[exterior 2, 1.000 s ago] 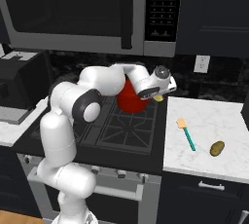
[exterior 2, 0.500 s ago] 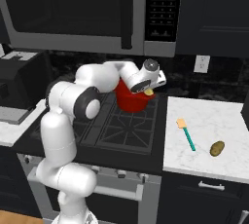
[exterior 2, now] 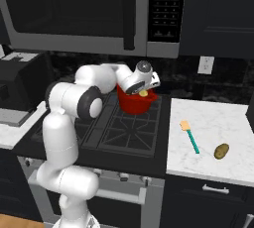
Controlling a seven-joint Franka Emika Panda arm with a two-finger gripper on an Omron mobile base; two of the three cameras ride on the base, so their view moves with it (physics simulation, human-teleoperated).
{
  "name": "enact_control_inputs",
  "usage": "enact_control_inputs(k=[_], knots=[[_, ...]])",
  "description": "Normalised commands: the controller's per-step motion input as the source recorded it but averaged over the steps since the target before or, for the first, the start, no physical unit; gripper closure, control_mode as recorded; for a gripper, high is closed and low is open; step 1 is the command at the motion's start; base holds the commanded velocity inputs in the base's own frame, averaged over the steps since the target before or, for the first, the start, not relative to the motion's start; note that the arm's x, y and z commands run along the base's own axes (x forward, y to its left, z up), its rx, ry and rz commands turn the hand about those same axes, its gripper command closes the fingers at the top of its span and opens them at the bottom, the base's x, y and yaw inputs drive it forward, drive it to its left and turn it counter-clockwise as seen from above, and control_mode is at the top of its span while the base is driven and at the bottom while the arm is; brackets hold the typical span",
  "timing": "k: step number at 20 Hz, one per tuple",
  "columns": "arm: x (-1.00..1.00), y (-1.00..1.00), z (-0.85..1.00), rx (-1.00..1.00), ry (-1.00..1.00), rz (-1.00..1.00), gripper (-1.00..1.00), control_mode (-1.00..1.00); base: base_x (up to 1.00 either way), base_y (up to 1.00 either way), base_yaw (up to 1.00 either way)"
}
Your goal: Put the lemon wedge and potato in the pot. Retrieve the spatula and lightly stir the vegetables in the pot.
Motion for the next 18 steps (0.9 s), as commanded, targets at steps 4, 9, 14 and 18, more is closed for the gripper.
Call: enact_control_inputs(k=[4,9,14,18], knots=[[0.12,0.29,-0.10,0.00,0.00,0.00,1.00,-1.00,0.00,0.00,0.00],[0.17,0.11,-0.15,0.00,0.00,0.00,1.00,-1.00,0.00,0.00,0.00],[0.20,0.17,-0.16,0.00,0.00,0.00,1.00,-1.00,0.00,0.00,0.00],[0.24,0.19,-0.15,0.00,0.00,0.00,-1.00,-1.00,0.00,0.00,0.00]])
